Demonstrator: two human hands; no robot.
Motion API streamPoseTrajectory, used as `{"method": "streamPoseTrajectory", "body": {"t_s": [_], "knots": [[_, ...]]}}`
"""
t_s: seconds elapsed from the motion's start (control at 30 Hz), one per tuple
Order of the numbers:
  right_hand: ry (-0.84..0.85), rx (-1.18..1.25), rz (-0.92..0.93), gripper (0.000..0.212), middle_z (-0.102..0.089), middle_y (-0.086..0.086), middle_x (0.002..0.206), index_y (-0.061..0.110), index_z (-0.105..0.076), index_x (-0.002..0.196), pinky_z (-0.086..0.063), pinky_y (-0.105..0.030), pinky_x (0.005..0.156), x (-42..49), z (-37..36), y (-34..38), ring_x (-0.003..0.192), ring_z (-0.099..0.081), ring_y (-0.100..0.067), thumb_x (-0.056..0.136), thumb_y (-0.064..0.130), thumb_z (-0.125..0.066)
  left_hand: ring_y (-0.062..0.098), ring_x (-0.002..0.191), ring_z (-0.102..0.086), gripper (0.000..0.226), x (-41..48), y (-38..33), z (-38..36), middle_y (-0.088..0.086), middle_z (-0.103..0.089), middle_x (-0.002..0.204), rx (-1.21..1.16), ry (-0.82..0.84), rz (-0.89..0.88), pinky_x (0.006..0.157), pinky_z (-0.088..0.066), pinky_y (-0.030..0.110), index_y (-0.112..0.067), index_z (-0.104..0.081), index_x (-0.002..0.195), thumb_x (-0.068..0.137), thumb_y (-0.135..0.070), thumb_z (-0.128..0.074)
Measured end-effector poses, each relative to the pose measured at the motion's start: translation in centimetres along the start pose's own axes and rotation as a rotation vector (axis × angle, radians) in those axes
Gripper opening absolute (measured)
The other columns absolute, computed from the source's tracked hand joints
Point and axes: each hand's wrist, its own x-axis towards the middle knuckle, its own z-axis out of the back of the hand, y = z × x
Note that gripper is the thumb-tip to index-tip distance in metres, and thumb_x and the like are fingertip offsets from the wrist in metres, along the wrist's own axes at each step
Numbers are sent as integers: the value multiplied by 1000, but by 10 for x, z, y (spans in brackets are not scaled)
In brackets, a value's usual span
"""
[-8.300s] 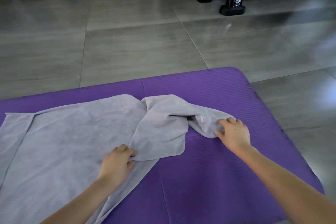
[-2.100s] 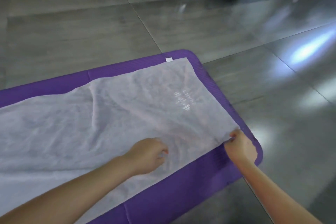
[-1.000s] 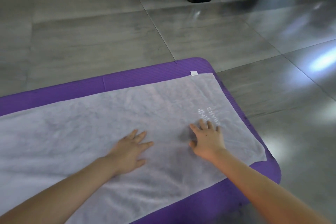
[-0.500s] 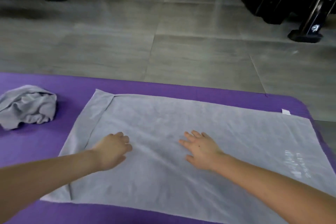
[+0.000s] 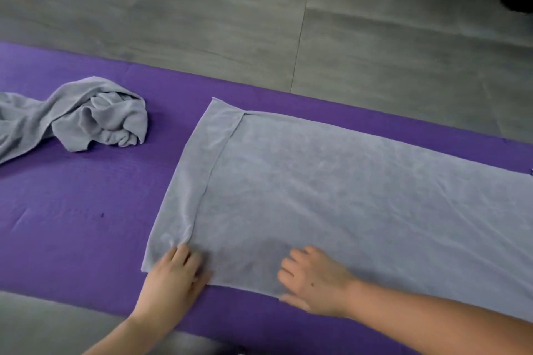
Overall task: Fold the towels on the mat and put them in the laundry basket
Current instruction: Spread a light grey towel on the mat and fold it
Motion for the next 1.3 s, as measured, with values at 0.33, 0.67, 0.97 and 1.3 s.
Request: {"method": "streamPoseTrajectory", "body": {"t_s": [0.33,0.67,0.97,1.3], "knots": [[28,49,-199,12,-54,6,62,24,-59,65,-37,-20,43,25,-24,43,50,-52,-11,61,16,-51,26,76,-57,18,9,17,11,2,-57,81,-98,156,228,55,-37,29,-14,-54,87,75,-21,-64],[-52,439,-329,55,-68,-8,84,14,-66,83,-46,-30,65,67,19,-2,79,-64,-27,78,44,-21,22,81,-60,21,59,27,43,-8,-43,76,-8,282,230,61,-36,27,-23,-51,75,90,-36,-45],[-137,421,-812,25,-65,-7,112,15,-63,108,-44,-29,79,179,48,-53,105,-59,-28,95,22,-43,27,71,-58,12,168,74,42,3,-62,72,-355,-145,369,61,-39,30,-9,-66,79,85,-8,-56],[-208,508,-1146,29,-65,-8,108,12,-64,102,-34,-27,68,263,52,-87,104,-58,-27,92,33,-47,13,74,-60,21,165,87,22,-5,-65,80,-508,-125,453,70,-43,25,-21,-74,99,87,-13,-59]]}}
